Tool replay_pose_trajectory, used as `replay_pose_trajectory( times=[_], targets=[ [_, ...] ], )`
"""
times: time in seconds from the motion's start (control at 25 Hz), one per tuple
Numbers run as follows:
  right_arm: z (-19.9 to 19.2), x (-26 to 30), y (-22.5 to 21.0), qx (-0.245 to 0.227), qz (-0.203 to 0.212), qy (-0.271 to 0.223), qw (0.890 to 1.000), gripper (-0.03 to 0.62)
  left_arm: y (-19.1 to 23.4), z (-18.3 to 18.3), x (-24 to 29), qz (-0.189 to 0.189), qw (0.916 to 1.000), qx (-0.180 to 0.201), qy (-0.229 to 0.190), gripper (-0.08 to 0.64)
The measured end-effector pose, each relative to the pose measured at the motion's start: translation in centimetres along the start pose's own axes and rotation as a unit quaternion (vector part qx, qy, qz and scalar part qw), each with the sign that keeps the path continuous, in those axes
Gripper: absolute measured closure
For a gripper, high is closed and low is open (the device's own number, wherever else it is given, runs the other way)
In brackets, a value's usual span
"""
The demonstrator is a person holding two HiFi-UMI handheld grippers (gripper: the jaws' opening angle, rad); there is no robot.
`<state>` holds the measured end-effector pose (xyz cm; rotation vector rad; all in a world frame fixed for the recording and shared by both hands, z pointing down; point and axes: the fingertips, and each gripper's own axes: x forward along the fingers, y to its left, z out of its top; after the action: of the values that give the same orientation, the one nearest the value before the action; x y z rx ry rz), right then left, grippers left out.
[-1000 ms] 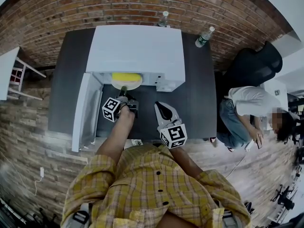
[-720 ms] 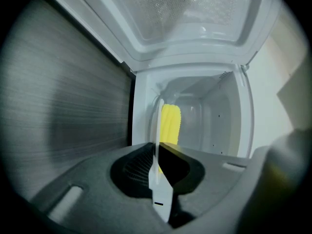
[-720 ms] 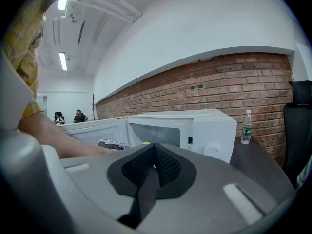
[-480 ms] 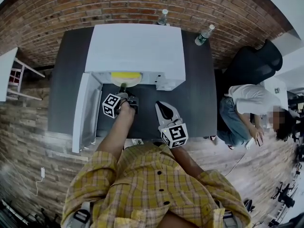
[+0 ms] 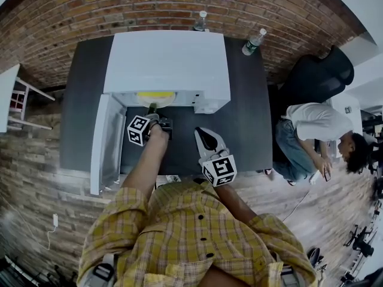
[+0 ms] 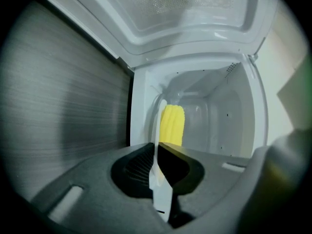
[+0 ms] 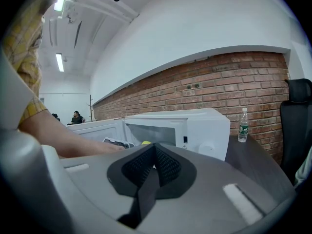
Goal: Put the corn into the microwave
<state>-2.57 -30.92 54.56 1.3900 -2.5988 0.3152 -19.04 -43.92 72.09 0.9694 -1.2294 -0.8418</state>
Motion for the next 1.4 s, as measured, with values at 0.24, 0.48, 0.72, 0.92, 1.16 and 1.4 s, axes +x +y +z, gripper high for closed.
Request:
replay_pose_trajectory(
  times=[0.24,0.48,0.72,0.92,1.16,1.4],
  targets=[
    [-0.1,-0.3,-0.1,0.004,-0.002,0.002,1.000,0.588,0.0,0.2,0.7,0.011,0.9999,0.006,-0.002,0.538],
    [-0.1,-0.8,-0.4,0.004,-0.006,0.002,1.000,0.588,0.0,0.2,1.1,0.015,0.9998,0.008,-0.004,0.541],
    [0.0,-1.2,-0.2,0.003,-0.002,-0.002,1.000,0.588,-0.1,-0.6,0.9,0.005,0.9998,-0.002,0.018,0.520],
    [0.2,-1.8,-0.1,0.000,0.000,-0.002,1.000,0.588,-0.6,-1.4,-0.1,-0.002,0.9997,-0.008,0.025,0.486],
    [0.4,-3.1,0.1,-0.001,0.007,-0.008,1.000,0.588,-1.2,-2.4,-1.7,-0.009,0.9995,-0.010,0.030,0.479],
    [0.6,-4.9,0.5,-0.006,0.017,-0.015,1.000,0.588,-2.1,-3.3,-3.9,-0.020,0.9993,-0.008,0.031,0.491]
  ],
)
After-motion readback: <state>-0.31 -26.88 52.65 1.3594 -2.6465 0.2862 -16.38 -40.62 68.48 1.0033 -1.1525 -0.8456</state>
